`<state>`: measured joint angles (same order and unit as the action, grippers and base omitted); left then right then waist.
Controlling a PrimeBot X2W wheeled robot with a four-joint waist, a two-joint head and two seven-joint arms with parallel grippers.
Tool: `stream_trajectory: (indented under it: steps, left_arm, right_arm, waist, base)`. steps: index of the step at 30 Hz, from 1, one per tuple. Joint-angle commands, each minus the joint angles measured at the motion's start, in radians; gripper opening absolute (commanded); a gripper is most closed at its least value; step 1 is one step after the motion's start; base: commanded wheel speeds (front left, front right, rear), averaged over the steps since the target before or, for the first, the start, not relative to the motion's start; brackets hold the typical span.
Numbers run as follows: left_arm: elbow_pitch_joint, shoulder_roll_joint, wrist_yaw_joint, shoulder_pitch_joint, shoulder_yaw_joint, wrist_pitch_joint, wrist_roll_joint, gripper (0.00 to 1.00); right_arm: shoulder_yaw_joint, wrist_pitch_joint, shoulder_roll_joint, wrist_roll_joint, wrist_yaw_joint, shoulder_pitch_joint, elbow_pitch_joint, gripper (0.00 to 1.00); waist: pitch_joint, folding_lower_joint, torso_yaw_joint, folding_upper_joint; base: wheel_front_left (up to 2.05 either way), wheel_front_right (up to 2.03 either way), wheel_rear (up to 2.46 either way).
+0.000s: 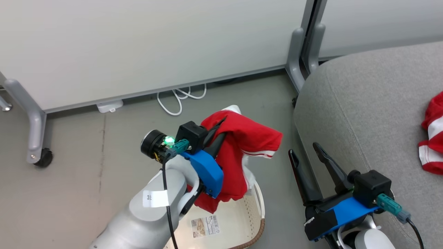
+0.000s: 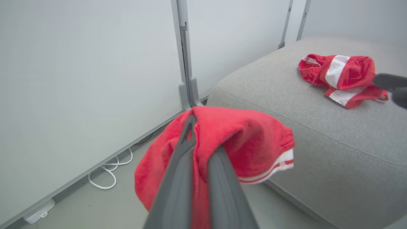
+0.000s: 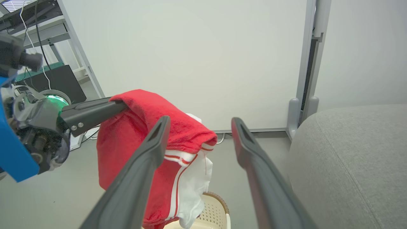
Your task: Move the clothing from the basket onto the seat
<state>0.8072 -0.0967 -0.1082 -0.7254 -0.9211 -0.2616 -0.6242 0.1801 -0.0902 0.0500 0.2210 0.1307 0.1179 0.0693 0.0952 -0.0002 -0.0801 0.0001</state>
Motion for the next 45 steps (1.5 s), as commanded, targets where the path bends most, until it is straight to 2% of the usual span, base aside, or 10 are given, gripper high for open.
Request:
stream_trajectory:
  steps: [1,13,20,30,38,45]
  left_arm:
    - [-0.008,0.007,-0.006,-0.015,-0.003,-0.005,0.001,0.00]
    - [-0.043,0.044,-0.018,-0.088,-0.081,0.021,-0.019,0.00]
    - [-0.082,0.046,-0.021,-0.094,-0.128,0.037,-0.077,0.00]
    - [-0.096,0.046,-0.002,-0.105,-0.178,0.035,-0.138,0.00]
    - [-0.088,0.046,0.008,-0.122,-0.212,0.024,-0.176,0.00]
    - [-0.095,0.047,0.014,-0.131,-0.235,0.016,-0.204,0.00]
  right_arm:
    - [0.001,0.006,0.001,0.001,0.000,-0.021,-0.002,1.00]
    - [0.013,0.033,0.001,0.012,0.000,-0.057,0.001,1.00]
    - [0.027,0.042,0.001,0.020,0.000,-0.065,-0.004,1.00]
    - [0.034,0.049,0.001,0.022,0.000,-0.059,0.002,1.00]
    - [0.090,0.078,0.001,0.028,0.000,-0.013,0.044,1.00]
    - [0.137,0.109,0.001,0.048,0.000,0.053,0.139,1.00]
  waist:
    - [-0.031,0.0002,0.023,-0.0001]
    - [-0.087,0.0002,0.049,-0.0001]
    - [-0.100,0.0002,0.044,-0.0001]
    - [-0.091,0.0002,0.042,-0.0001]
    - [-0.084,0.0002,0.039,-0.0001]
    - [-0.083,0.0002,0.035,-0.0001]
  base:
    - [0.00,0.00,0.00]
    - [0.00,0.00,0.00]
    - [0.00,0.00,0.00]
    - [0.00,0.00,0.00]
    - [0.00,0.00,0.00]
    - [0.00,0.00,0.00]
